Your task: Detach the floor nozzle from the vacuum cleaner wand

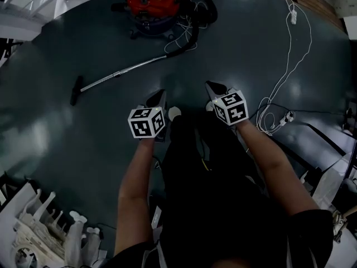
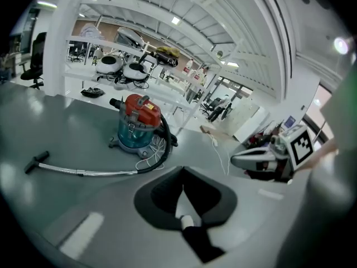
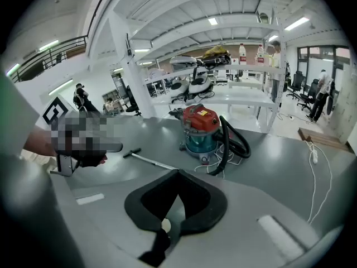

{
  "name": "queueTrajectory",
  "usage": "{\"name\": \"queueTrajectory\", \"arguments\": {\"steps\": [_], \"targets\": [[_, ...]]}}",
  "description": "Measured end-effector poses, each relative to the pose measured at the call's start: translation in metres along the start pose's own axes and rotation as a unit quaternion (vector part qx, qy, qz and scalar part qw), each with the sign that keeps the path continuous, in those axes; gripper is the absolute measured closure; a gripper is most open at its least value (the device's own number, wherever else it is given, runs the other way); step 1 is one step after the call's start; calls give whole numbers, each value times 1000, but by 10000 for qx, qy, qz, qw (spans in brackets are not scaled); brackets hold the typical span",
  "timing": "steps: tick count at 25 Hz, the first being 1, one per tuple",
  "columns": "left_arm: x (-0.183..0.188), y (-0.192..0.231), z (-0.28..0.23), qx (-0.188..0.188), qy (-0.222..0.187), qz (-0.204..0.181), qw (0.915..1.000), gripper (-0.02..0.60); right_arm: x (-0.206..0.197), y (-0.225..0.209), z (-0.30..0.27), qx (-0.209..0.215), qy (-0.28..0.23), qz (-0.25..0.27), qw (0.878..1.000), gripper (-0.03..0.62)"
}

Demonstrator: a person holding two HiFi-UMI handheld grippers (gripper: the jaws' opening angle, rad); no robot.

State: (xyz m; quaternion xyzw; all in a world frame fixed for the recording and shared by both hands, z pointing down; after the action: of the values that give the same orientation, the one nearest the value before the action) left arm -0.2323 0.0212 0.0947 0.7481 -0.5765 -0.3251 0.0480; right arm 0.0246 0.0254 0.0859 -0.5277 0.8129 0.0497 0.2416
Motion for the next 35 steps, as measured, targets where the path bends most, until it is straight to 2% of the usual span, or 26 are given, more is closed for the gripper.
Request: {"name": "queueTrajectory", "arguments": {"steps": [3,8,14,20,25,30,35], "targets": [[2,4,-36,33,0,-49,10000,572,-8,-23,-23,-52,56,54,10000,597],[0,15,-104,38,144,-444,9989,572,-23,-66,-74,-14,93,54,9999,597],[-15,34,-183,57,240,-1075,9939,572,-42,-104,-143,11,179,577,9982,597],[-20,78,-256,221,241,-1211,9921,572,-53,-134,-221,-14,184,976,9951,597],[-26,127,-305,371,238,-1240,9913,572,-58,-154,-290,46,100,953,9954,597],[-33,179,-357,552,88,-1313,9898,572,-60,-177,-363,268,-34,1214,9922,597],[-52,228,-412,664,-35,-1477,9868,572,-58,-196,-447,581,-207,1748,9827,597]]}}
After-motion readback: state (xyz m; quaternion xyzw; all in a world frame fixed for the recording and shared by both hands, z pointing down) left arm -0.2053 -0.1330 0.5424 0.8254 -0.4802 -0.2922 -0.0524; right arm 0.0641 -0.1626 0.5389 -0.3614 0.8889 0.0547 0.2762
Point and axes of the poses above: the fingertips, and each gripper's own axes: z backward along the fingers, y to its left, x out of its top, the point moved 10 cm from there along z, backward along the fingers, and after that the axes turned 13 degrees about y, right-handed, at the moved point
